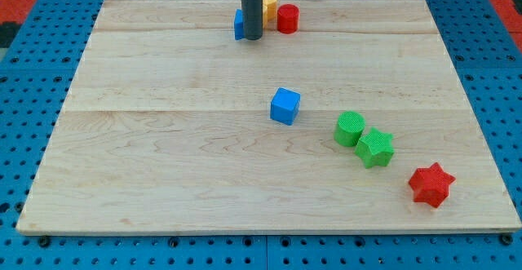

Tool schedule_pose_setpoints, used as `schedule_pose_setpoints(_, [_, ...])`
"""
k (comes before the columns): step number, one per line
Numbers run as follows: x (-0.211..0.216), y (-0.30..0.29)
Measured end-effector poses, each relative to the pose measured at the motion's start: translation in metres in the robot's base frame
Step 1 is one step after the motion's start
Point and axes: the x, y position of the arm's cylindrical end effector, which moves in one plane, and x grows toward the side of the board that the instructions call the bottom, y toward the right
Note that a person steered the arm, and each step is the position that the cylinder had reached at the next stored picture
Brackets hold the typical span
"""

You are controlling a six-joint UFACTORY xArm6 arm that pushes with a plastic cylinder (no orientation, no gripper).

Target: Move the blue cube to the top left

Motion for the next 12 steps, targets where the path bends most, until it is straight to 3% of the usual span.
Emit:
schedule_pose_setpoints(1, [0.033,0.000])
schedule_pose_setpoints(6, [0.037,0.042])
schedule_pose_setpoints(7, [0.057,0.059])
schedule_pose_setpoints(8, [0.121,0.077])
schedule_pose_setpoints(9, [0.167,0.057])
schedule_pose_setpoints(11, [0.194,0.029])
schedule_pose_setpoints(12, [0.139,-0.045])
